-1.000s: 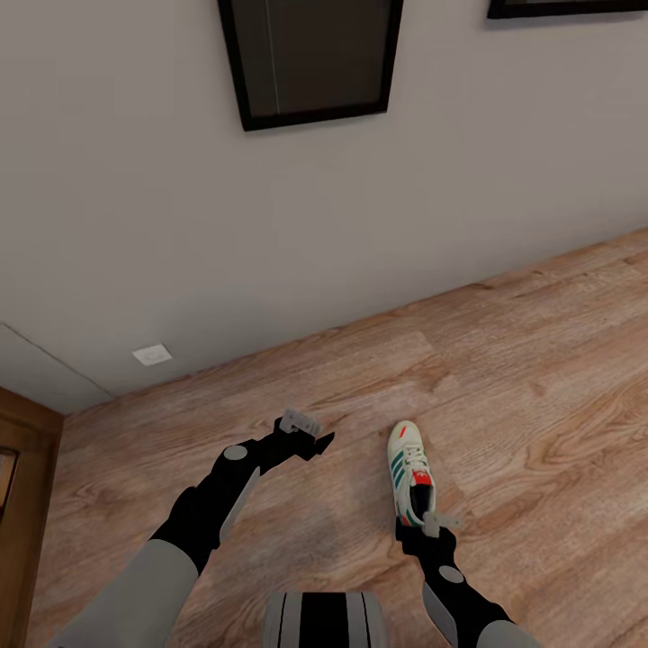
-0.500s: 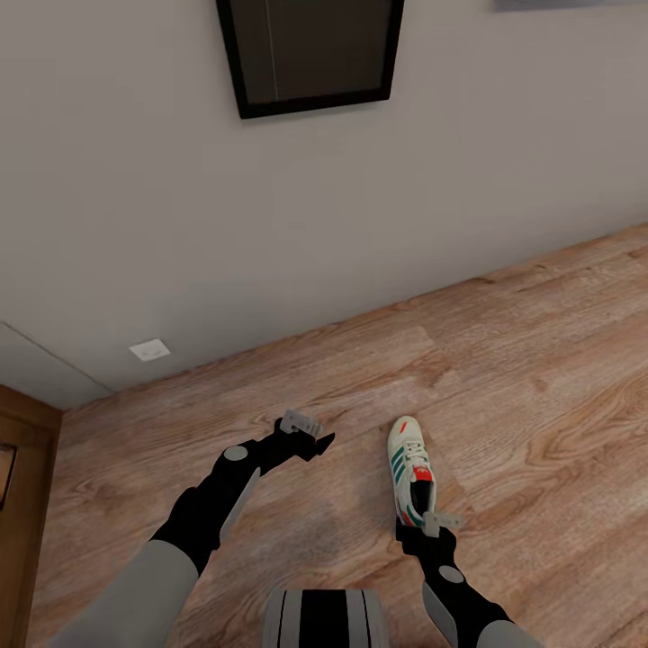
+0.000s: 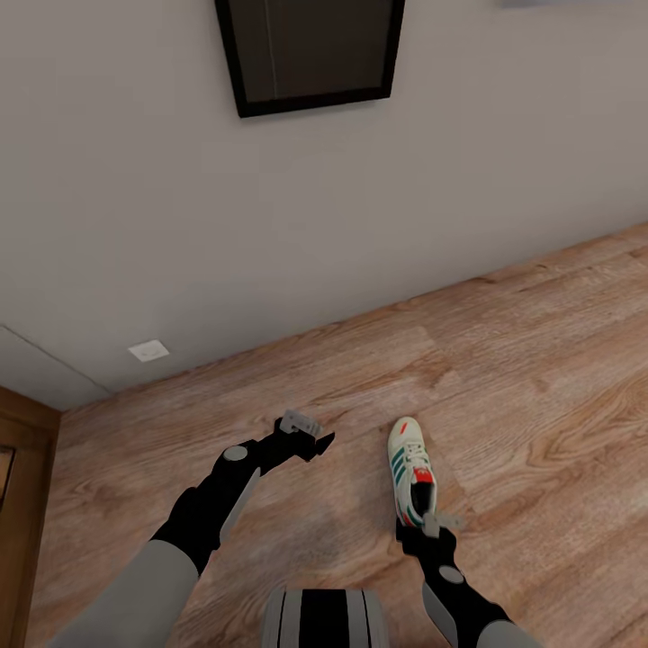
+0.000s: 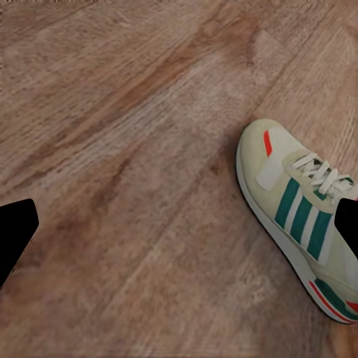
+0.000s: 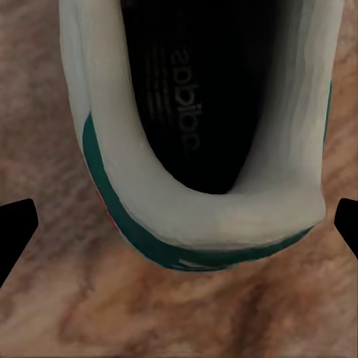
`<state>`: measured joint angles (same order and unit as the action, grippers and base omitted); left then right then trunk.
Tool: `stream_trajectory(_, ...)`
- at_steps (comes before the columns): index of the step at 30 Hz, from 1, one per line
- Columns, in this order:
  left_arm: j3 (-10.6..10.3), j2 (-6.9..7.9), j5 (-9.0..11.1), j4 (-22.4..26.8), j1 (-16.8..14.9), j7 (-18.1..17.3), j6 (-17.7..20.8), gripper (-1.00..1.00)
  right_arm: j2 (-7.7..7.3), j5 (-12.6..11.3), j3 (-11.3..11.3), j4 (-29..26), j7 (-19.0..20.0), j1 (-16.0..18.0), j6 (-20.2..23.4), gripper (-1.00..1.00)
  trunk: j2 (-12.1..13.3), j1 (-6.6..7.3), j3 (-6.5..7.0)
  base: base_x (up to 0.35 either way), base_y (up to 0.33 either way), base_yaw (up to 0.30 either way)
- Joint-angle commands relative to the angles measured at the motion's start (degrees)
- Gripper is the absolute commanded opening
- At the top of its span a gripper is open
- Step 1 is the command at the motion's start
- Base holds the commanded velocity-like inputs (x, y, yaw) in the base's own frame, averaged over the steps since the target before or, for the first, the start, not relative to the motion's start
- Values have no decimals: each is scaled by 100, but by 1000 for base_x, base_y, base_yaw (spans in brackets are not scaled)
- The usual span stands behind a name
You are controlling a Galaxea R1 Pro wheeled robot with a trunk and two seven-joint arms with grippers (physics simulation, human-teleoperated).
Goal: Pick up the two gym shoes and the two sandals from the corridor floor and place them onto the hallstand (shoe rack) in the corridor, making sure they are on the rack and not on the floor. Arrange them so the two gym shoes are next to each other and the two sandals are next to each other.
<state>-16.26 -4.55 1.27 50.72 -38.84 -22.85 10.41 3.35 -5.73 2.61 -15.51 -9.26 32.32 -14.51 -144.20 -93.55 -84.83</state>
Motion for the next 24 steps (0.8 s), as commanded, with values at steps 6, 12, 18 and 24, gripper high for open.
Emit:
stream_trajectory(6,1,0,14,8,-1,-9,41,100,-1,-59,29,4,-15,3,-25,100,-1,0,-5,88,0,0)
stream_trajectory(12,0,-2,14,8,-1,-9,41,100,-1,-59,29,4,-15,3,-25,100,-1,0,-6,15,0,0)
stream_trajectory(18,0,-2,14,8,-1,-9,41,100,-1,-59,29,4,-15,3,-25,100,-1,0,-6,4,0,0)
stream_trajectory(24,0,-2,14,8,-1,-9,46,100,-1,-59,26,3,-15,3,-25,100,-1,0,-6,30,0,0)
